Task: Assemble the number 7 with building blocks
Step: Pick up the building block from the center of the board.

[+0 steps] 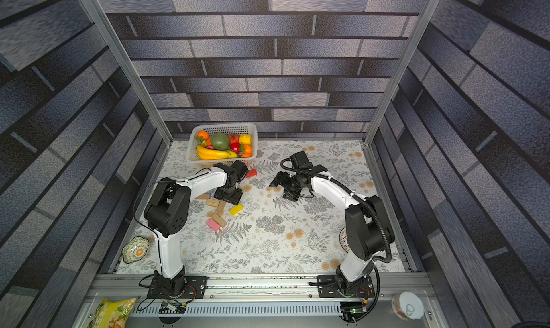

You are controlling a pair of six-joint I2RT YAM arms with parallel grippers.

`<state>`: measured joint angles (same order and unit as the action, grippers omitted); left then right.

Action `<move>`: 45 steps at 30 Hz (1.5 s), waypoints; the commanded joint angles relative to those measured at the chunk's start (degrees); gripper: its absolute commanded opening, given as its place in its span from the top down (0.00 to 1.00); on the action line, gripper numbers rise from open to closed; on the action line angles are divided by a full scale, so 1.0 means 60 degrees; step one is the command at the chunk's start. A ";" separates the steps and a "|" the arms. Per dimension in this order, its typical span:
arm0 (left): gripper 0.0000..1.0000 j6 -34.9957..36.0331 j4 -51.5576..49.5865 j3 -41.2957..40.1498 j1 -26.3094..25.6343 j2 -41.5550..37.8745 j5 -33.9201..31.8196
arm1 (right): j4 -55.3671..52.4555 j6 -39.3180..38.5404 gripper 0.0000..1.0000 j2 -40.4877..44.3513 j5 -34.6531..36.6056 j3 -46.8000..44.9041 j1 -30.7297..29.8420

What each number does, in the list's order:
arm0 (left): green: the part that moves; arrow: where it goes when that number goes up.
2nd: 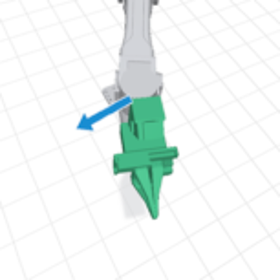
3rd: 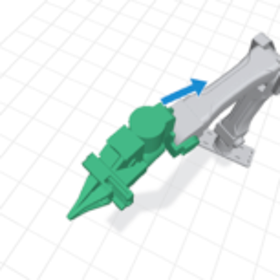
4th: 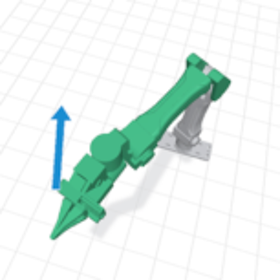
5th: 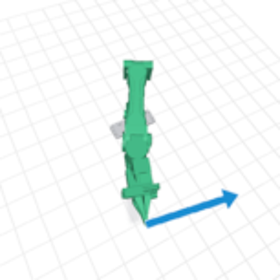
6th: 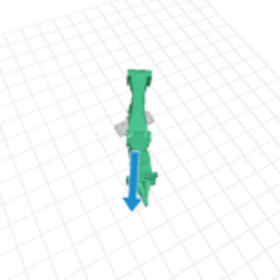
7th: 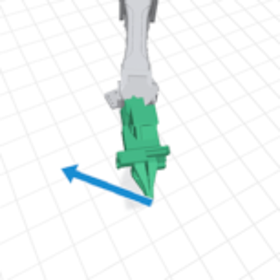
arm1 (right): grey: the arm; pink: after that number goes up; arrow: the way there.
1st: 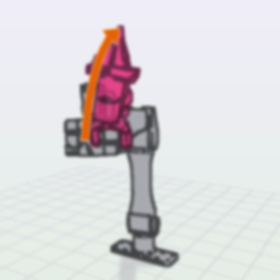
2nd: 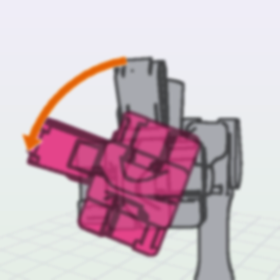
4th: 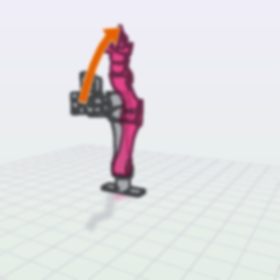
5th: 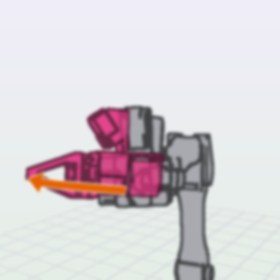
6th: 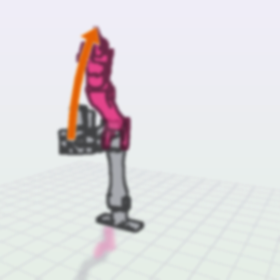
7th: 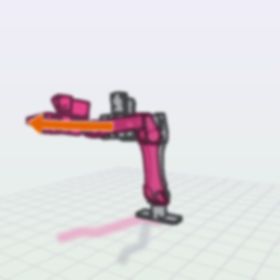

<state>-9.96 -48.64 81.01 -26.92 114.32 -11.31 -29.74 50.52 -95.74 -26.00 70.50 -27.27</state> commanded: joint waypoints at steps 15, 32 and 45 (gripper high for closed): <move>0.38 -0.0065 0.0213 -0.0362 0.0809 -0.0038 0.1194 | -0.0224 -0.0105 0.18 0.0551 0.0142 -0.0266 -0.0085; 0.67 0.0234 0.0343 -0.1371 0.0941 -0.0420 0.0994 | -0.0021 -0.0006 0.17 0.0428 0.0307 -0.0185 -0.0085; 0.99 0.0351 -0.0094 -0.1108 0.0905 -0.1096 0.0751 | 0.0118 -0.0006 0.17 0.0724 0.0487 -0.0309 -0.0096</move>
<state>-8.97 -45.15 74.61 -21.65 110.17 -5.19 -29.67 50.17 -93.19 -24.01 69.45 -27.38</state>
